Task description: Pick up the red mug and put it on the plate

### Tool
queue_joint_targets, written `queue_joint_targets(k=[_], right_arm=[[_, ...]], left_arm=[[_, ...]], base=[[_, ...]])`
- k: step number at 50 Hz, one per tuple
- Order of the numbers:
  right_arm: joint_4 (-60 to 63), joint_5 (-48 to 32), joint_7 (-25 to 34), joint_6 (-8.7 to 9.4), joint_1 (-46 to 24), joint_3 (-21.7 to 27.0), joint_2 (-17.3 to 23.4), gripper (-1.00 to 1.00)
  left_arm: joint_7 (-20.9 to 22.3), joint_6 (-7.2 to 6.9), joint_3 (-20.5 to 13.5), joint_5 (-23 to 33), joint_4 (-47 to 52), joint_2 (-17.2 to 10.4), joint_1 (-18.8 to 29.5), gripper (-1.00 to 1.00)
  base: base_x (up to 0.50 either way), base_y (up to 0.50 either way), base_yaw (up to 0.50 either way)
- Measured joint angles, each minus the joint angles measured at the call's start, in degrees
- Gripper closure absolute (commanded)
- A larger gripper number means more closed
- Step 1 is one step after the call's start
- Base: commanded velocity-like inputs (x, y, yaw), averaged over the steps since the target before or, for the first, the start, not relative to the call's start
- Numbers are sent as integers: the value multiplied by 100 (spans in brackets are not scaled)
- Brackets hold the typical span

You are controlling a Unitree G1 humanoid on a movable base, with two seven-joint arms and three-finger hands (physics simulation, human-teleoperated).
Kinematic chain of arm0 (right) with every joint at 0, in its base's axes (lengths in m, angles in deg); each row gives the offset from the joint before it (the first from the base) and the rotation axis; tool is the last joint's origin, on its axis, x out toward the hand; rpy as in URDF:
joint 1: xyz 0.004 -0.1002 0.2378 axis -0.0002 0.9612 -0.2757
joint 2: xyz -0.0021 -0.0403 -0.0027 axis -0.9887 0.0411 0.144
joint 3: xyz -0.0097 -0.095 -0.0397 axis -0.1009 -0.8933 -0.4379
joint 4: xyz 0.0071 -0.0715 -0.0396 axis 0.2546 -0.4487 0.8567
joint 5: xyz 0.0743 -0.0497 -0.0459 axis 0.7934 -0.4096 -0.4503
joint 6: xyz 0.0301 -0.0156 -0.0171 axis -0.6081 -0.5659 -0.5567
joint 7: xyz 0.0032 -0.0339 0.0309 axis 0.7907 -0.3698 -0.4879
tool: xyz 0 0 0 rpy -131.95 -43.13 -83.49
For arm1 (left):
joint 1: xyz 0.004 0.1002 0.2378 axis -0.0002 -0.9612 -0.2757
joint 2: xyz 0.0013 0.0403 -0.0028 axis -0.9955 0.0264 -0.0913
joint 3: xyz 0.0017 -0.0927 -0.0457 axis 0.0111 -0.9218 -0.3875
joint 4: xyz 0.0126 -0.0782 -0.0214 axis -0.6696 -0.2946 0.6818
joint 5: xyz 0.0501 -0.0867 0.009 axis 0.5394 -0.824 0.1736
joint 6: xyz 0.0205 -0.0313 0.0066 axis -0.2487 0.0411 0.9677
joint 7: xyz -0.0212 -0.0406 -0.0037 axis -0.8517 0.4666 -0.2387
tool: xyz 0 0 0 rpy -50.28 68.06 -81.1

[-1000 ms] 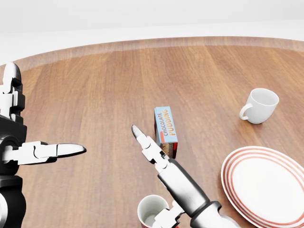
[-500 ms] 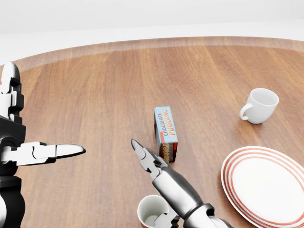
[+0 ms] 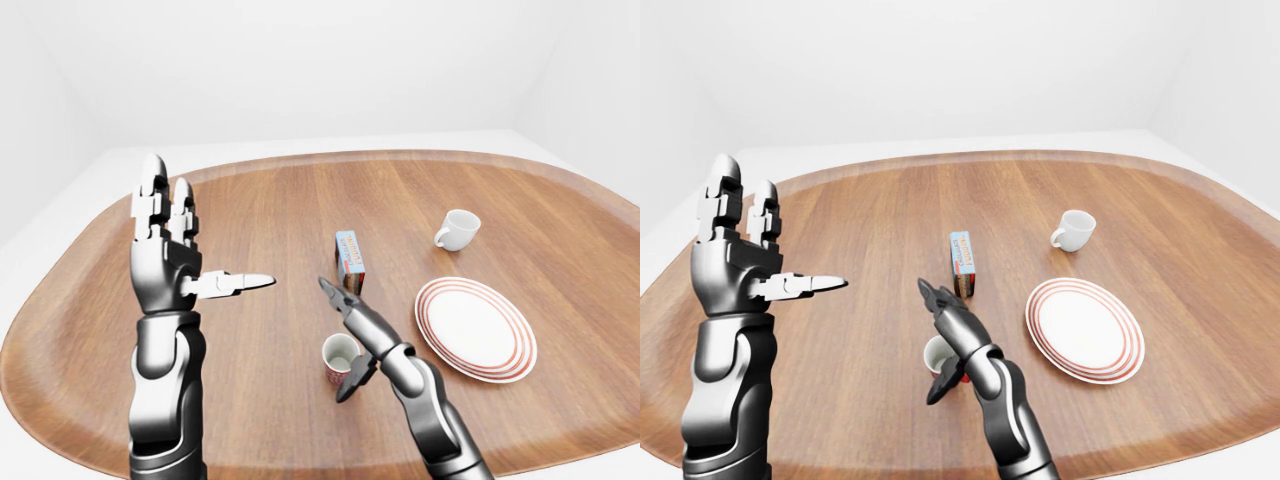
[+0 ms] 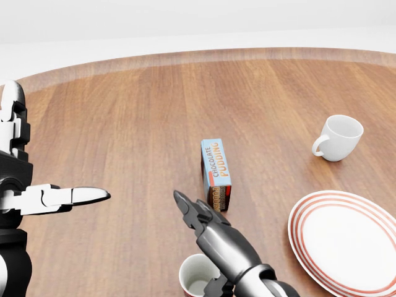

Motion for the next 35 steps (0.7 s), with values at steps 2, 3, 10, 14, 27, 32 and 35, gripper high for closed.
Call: queue_joint_targets(k=[2,3,10,14,27,32,35], right_arm=[[-24,-53,7,0,-9,5,-6,-100],[-36,-78,13,0,-15,7,-9,-100],[-126,-249,59,0,-80,25,-28,-100],[-190,-324,71,0,-108,29,-47,-100],[-564,-405,-17,0,-214,17,-122,-100],[-721,-429,-65,0,-267,34,-138,-100],[-805,-453,-111,0,-295,43,-148,-100]], left_arm=[[0,0,-2,-3,-1,-1,0,-100],[1,0,-4,-4,-4,-2,0,-100],[2,0,-13,-10,-16,-7,-2,-100],[1,0,-18,-11,-27,-10,2,-100],[-3,0,-19,-6,-30,-10,-6,-100],[-2,0,-18,-7,-27,-9,-7,-100],[1,0,-18,-7,-33,-8,-10,-100]], base=[[0,0,0],[0,0,0],[0,0,0],[0,0,0],[0,0,0],[0,0,0],[0,0,0]])
